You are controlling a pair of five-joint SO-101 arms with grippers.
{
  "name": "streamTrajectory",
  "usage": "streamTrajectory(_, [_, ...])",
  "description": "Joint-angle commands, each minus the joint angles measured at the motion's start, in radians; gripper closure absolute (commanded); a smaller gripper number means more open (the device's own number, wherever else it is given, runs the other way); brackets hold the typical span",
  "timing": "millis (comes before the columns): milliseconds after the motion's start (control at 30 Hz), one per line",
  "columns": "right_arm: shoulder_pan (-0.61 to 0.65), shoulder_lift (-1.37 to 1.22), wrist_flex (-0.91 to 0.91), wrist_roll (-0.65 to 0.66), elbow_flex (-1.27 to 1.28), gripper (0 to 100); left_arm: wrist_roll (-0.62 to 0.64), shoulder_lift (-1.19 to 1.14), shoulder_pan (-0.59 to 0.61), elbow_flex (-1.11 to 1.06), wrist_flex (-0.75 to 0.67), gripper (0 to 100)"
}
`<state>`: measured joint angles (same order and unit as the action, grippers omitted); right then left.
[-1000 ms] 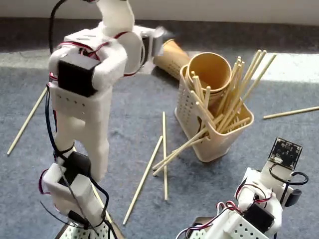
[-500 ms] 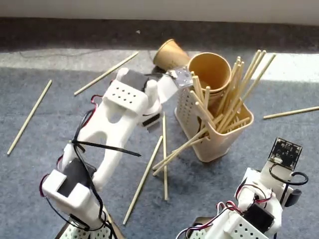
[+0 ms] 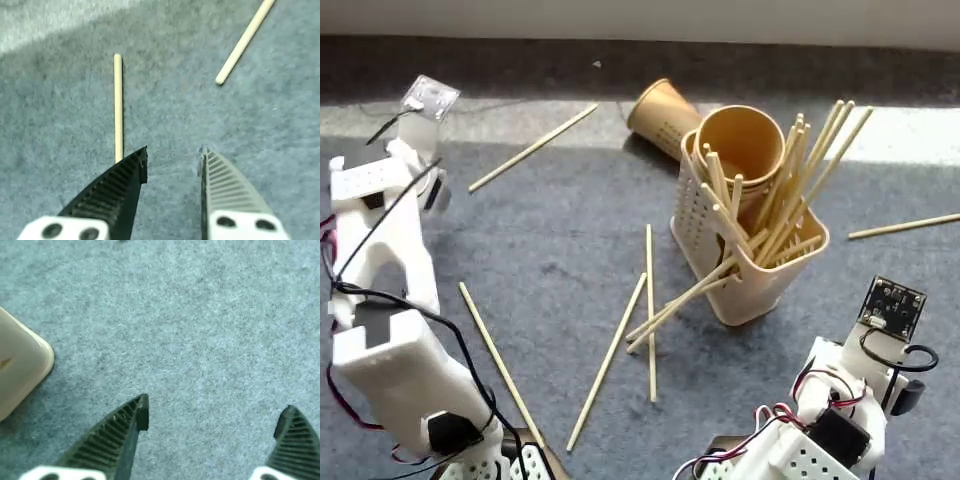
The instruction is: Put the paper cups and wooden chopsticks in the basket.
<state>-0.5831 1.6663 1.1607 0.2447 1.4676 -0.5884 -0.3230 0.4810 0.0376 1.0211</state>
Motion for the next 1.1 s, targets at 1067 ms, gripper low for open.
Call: streamTrajectory(1067, [0.010, 0.008, -0.004, 0.009, -0.005, 61.6, 0.157, -0.263, -0.220, 1.411, 0.753, 100])
